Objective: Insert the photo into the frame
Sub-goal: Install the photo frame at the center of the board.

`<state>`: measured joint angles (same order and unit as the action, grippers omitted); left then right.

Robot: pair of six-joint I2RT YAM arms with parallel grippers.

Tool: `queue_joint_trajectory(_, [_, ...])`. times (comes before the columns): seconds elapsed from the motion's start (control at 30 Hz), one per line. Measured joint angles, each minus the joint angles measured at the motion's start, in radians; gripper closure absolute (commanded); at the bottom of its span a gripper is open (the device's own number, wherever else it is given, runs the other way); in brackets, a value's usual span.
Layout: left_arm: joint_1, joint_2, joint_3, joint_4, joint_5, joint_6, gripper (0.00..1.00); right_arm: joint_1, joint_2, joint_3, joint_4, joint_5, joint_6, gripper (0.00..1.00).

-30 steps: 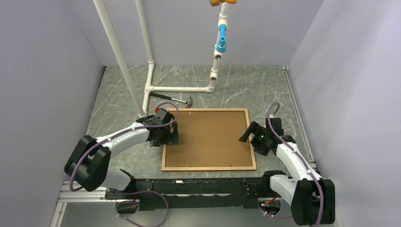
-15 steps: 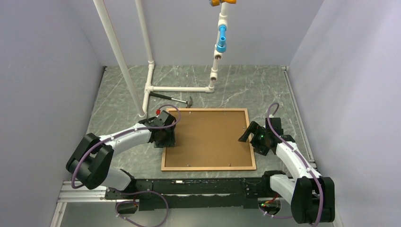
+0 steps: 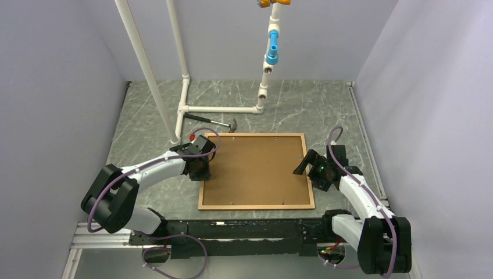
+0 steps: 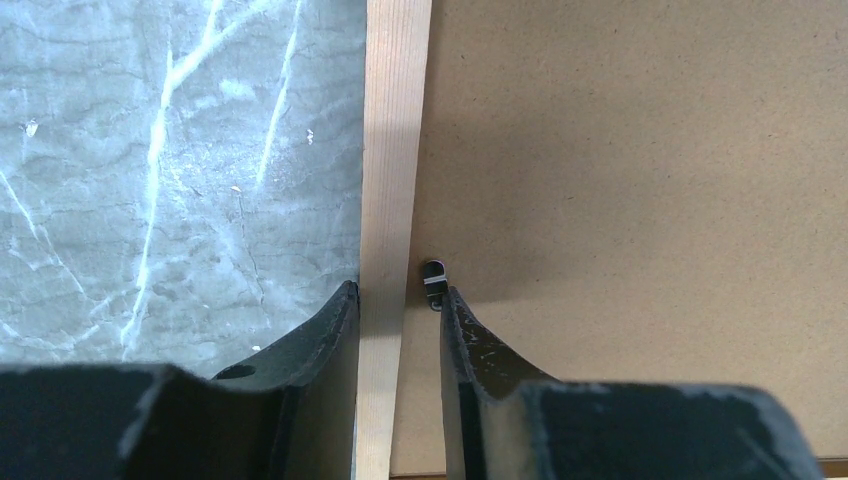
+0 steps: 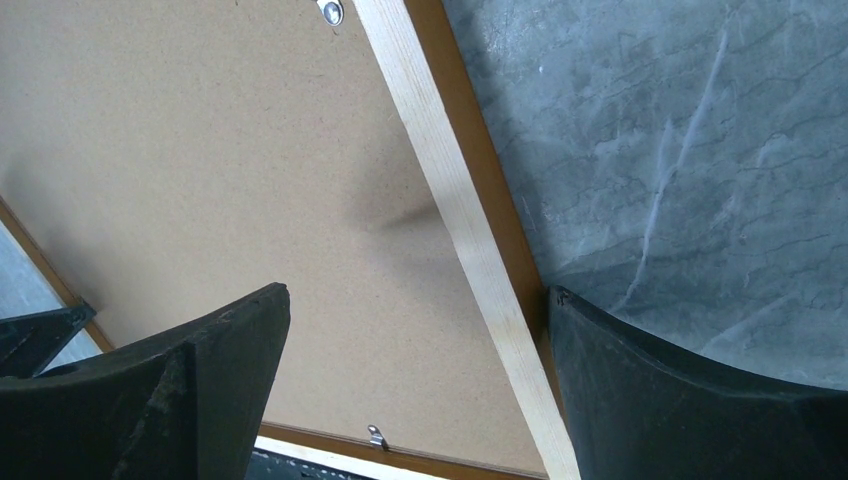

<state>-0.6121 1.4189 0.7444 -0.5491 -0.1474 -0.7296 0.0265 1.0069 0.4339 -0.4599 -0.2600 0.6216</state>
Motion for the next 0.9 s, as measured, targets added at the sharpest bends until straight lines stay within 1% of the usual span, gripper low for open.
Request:
queue_joint_trajectory(0.13, [0.000,-0.003,0.001,-0.002,0.001,-0.001,1.00,0.000,0.000,0.000,0.000,0.000,-0.002,0.00])
queue_joint_trajectory(0.17, [0.000,-0.006,0.000,0.000,0.002,-0.001,0.98,0.000,0.000,0.000,0.000,-0.001,-0.002,0.00])
queue_joint_trajectory(0.2, [0.000,-0.012,-0.006,0.006,0.003,-0.001,0.88,0.000,0.000,0.000,0.000,-0.001,-0.002,0.00])
queue_joint_trajectory(0.23, [0.000,-0.020,-0.014,0.013,0.004,0.000,0.74,0.000,0.000,0.000,0.000,-0.001,-0.002,0.00])
queue_joint_trajectory(0.27, [0.000,-0.031,-0.024,0.024,0.004,0.000,0.58,0.000,0.000,0.000,0.000,-0.001,-0.002,0.00])
queue_joint_trajectory(0.3, [0.000,-0.039,-0.032,0.033,0.004,0.000,0.44,0.000,0.000,0.000,0.000,-0.001,-0.002,0.00])
queue_joint_trajectory(0.33, [0.000,-0.046,-0.039,0.040,0.004,0.001,0.35,0.000,0.000,0.000,0.000,-0.002,-0.004,0.00])
queue_joint_trajectory(0.37, [0.000,-0.048,-0.042,0.041,0.003,0.006,0.31,0.000,0.000,0.000,0.000,-0.002,-0.004,0.00])
queue_joint_trajectory(0.4, [0.000,-0.049,-0.047,0.054,0.005,0.001,0.30,0.000,0.000,0.000,0.000,-0.002,-0.005,0.00])
queue_joint_trajectory(0.47, [0.000,-0.040,-0.047,0.068,0.011,-0.009,0.30,0.000,0.001,0.000,0.001,-0.003,-0.006,0.00])
queue_joint_trajectory(0.53, [0.000,-0.032,-0.044,0.072,0.014,-0.016,0.33,0.000,0.002,0.000,0.001,-0.004,-0.008,0.00])
queue_joint_trajectory(0.63, [0.000,-0.009,-0.024,0.066,0.018,-0.029,0.42,0.000,0.003,0.000,0.001,-0.004,-0.010,0.00])
queue_joint_trajectory(0.73, [-0.001,0.007,-0.008,0.051,0.014,-0.043,0.57,-0.001,0.004,0.000,0.002,-0.007,-0.012,0.00])
queue_joint_trajectory(0.83, [0.008,0.008,-0.001,0.025,0.000,-0.055,0.80,-0.002,0.005,0.000,0.003,-0.009,-0.012,0.00])
queue_joint_trajectory(0.9, [0.012,0.007,0.004,0.003,-0.024,-0.056,0.92,-0.004,0.007,0.001,0.003,-0.011,-0.012,0.00])
